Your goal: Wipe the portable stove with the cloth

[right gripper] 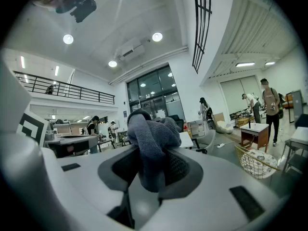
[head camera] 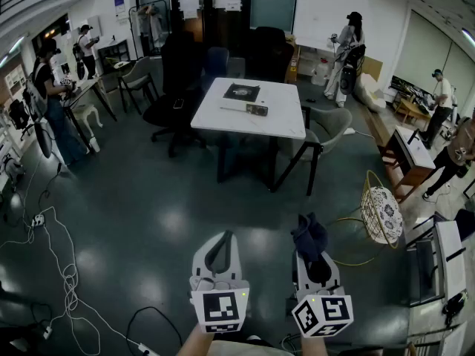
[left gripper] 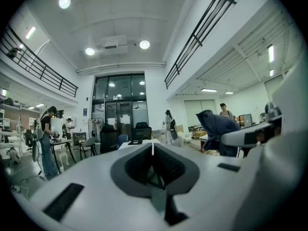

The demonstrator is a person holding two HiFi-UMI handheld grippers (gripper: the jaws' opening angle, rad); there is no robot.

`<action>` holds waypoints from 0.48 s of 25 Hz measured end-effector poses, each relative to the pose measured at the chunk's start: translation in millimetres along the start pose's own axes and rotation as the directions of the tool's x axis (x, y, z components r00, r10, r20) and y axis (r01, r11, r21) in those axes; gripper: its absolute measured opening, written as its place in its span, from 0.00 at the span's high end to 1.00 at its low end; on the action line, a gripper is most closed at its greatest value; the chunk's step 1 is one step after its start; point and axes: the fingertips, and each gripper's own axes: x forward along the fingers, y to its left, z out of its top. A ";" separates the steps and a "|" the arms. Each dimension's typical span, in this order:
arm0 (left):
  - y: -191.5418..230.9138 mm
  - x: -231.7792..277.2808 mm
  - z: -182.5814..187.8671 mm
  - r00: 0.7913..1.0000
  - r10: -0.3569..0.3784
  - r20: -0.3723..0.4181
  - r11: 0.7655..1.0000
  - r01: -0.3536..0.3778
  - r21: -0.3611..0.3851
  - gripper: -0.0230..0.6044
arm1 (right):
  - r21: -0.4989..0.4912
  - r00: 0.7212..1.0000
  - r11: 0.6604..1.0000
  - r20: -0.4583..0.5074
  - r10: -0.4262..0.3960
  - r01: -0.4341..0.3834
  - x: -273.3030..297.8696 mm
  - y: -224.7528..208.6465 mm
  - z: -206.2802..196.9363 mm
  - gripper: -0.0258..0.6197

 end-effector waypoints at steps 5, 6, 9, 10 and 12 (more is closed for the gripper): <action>3.5 3.3 -1.7 1.000 -0.001 0.002 1.000 0.001 -0.005 0.93 | -0.002 1.000 1.000 -0.002 0.001 -0.001 4.1 2.3 -1.9 0.76; 5.2 4.7 -2.1 1.000 -0.001 0.003 1.000 0.001 -0.006 0.93 | -0.003 1.000 1.000 -0.004 0.001 -0.002 6.0 3.4 -2.2 0.76; 11.7 11.1 -3.9 1.000 -0.005 0.002 1.000 0.005 -0.010 0.93 | -0.001 1.000 1.000 -0.007 0.005 -0.005 14.3 7.2 -3.7 0.76; 14.0 13.8 -4.5 1.000 -0.007 0.002 1.000 0.007 -0.011 0.93 | 0.003 1.000 1.000 -0.007 0.010 -0.010 17.7 8.8 -3.7 0.76; 17.8 20.6 -5.4 1.000 -0.011 0.001 1.000 0.011 -0.014 0.93 | 0.007 1.000 1.000 -0.007 0.019 -0.019 25.6 11.1 -2.9 0.76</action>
